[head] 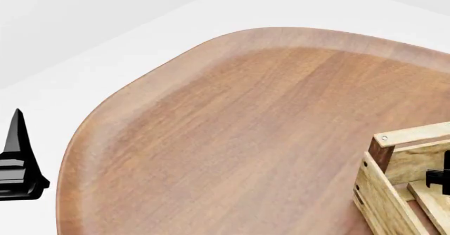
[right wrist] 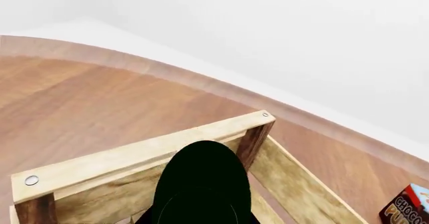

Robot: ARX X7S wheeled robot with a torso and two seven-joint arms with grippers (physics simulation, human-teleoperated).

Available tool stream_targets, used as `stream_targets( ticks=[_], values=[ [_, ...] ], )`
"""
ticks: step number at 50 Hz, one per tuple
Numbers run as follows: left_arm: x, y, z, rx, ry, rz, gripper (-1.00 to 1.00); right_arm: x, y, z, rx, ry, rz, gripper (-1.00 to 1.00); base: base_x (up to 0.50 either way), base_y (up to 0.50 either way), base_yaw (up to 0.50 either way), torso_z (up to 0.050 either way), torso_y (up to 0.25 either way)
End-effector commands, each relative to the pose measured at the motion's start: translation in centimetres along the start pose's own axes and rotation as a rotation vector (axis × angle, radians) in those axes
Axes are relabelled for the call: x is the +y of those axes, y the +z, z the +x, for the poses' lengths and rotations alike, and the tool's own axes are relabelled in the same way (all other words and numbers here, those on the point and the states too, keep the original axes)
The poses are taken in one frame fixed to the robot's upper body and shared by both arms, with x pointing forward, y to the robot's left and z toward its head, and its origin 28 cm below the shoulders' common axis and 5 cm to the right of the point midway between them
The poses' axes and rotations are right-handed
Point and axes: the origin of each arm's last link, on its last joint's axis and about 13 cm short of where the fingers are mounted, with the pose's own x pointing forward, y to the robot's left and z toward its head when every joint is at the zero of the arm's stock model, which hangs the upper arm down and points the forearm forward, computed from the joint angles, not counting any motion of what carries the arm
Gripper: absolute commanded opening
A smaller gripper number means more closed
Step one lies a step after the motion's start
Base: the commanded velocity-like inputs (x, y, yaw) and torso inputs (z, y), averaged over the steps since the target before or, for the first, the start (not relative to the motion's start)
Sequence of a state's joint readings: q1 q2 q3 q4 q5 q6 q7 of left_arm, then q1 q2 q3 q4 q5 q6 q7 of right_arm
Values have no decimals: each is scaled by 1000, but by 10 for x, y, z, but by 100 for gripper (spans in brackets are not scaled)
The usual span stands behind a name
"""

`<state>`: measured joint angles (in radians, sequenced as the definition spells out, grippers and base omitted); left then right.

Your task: Pick up the salad dressing and put it in the tray.

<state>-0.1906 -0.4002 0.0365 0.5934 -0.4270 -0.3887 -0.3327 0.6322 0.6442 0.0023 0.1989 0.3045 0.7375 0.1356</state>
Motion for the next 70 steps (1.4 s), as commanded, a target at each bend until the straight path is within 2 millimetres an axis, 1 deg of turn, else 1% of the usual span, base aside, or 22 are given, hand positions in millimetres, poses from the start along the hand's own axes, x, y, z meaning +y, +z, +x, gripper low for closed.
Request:
stream_targets(
  ticks=[1,2,6,15,20,24,32,36,43,45,50,54,64,70],
  values=[
    [-1,1,0,-2,-4,-2,100,-6,-7,9,24,-76,-21,-100,0,0,0,0,0],
    [-1,0,0,0,-4,-1,100,-6,-12,11,32,-90,-19,-100,0,0,0,0,0],
    [0,1,0,3,-2,3,100,-7,-16,15,44,-113,9,-100,0,0,0,0,0],
    [-1,1,0,2,-4,3,100,-8,-15,20,59,-138,5,-100,0,0,0,0,1],
    [-2,0,1,1,-8,6,100,-6,-24,28,87,-162,10,-100,0,0,0,0,0],
    [-1,0,1,2,-6,4,100,-6,-26,32,95,-174,15,-100,0,0,0,0,0],
    [-1,0,1,1,-3,4,100,-3,-31,37,109,-176,17,-100,0,0,0,1,1],
    [-1,1,2,-1,-3,8,100,-1,-37,40,124,-174,27,-100,0,0,0,0,0],
    [-2,1,2,-1,-7,10,100,0,-42,45,140,-178,24,-100,0,0,0,0,0],
    [-2,0,2,1,-6,9,100,2,-46,48,148,-177,19,-100,0,0,0,0,0],
    [-4,-1,3,5,-14,18,100,4,-57,51,165,-172,26,-100,0,0,0,0,0],
    [-3,1,3,0,-13,17,100,5,-61,53,172,-182,26,-100,0,0,0,0,3],
    [-3,1,3,-1,-11,20,100,5,-70,54,175,-196,33,-100,0,0,0,0,0],
    [-3,1,3,-1,-12,22,100,7,-72,53,185,-197,37,-100,0,0,0,0,0]
  ],
)
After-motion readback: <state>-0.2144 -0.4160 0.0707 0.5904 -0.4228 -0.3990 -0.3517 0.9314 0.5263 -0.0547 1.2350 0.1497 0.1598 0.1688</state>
